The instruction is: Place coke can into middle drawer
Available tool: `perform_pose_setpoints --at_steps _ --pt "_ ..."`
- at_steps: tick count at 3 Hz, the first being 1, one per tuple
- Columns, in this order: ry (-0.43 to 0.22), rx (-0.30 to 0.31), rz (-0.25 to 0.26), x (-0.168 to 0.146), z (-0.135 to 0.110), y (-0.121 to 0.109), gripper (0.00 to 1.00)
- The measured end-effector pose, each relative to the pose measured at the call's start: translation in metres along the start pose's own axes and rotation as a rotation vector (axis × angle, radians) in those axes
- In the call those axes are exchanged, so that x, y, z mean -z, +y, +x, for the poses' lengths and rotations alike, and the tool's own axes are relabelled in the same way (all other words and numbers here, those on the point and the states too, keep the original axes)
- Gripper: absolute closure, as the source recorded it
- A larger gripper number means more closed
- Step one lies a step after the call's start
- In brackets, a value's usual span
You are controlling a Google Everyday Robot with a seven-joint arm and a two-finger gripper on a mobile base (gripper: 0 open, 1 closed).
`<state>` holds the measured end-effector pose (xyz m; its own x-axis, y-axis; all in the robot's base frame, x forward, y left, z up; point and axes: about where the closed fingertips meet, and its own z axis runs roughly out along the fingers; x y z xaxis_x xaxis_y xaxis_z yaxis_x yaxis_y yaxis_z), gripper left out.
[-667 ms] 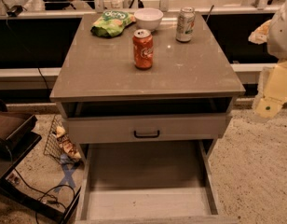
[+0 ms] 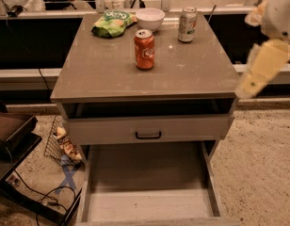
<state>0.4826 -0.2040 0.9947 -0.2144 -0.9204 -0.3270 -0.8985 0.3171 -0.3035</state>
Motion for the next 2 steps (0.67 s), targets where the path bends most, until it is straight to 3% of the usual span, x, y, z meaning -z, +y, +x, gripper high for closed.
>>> perform_pose_setpoints --at_steps 1,2 --pt "-0.194 -0.101 0.074 -0.008 -0.024 -0.053 0.00" --pt "-0.429 -0.207 0.127 -0.018 -0.048 -0.094 0.00"
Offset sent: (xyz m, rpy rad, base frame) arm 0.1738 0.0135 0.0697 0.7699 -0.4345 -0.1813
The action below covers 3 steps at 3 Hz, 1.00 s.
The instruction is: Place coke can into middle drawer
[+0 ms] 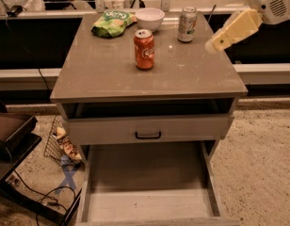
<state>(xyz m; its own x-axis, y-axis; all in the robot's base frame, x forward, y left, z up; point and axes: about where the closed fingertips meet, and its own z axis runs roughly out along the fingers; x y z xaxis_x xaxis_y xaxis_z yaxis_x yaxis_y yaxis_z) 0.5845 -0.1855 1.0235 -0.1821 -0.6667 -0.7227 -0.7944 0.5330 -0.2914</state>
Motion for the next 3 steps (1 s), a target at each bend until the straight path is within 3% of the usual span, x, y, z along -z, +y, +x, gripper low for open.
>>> perform_pose_setpoints --at_steps 1,2,3 --pt "-0.080 -0.021 0.062 -0.003 -0.017 -0.018 0.00" --pt "-0.082 -0.022 0.059 -0.008 -0.017 -0.018 0.00" --pt "-0.098 -0.032 0.033 -0.033 -0.020 -0.017 0.00"
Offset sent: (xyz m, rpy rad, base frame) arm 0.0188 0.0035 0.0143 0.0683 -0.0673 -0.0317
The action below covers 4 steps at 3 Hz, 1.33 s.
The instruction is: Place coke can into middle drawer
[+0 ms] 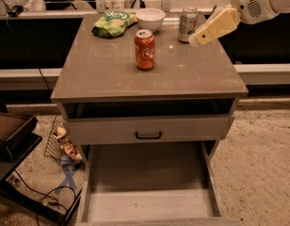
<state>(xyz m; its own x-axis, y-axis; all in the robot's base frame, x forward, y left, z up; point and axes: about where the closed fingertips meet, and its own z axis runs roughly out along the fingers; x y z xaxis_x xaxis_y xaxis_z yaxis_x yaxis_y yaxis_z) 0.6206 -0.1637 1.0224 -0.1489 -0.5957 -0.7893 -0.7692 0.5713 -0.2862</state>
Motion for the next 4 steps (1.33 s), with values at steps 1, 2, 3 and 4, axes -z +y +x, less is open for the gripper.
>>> perform_pose_setpoints --at_steps 1,2,3,4 --pt "-0.056 -0.044 -0.068 -0.062 -0.001 0.005 0.00" --pt "-0.152 -0.117 -0.154 -0.135 0.012 0.014 0.00" --pt "-0.204 -0.161 -0.207 -0.173 0.020 0.024 0.00" --pt "-0.288 -0.218 -0.254 -0.209 0.016 0.030 0.00"
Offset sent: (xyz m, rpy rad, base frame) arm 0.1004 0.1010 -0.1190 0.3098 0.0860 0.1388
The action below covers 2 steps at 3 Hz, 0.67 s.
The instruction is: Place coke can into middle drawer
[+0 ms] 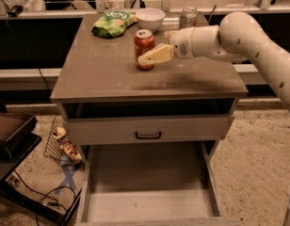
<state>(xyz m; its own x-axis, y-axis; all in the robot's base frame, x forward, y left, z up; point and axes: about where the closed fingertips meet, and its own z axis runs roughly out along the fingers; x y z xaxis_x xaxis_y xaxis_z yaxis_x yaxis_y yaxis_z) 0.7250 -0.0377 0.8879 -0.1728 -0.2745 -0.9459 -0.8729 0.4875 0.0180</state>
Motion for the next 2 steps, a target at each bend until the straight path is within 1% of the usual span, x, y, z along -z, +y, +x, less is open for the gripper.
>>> perform_pose_setpoints --at_steps 1,2 --pt "-0.061 -0.008 -0.021 -0.017 -0.011 -0.002 0.00" --pt "-0.093 0.004 -0.044 -0.031 -0.018 0.002 0.18"
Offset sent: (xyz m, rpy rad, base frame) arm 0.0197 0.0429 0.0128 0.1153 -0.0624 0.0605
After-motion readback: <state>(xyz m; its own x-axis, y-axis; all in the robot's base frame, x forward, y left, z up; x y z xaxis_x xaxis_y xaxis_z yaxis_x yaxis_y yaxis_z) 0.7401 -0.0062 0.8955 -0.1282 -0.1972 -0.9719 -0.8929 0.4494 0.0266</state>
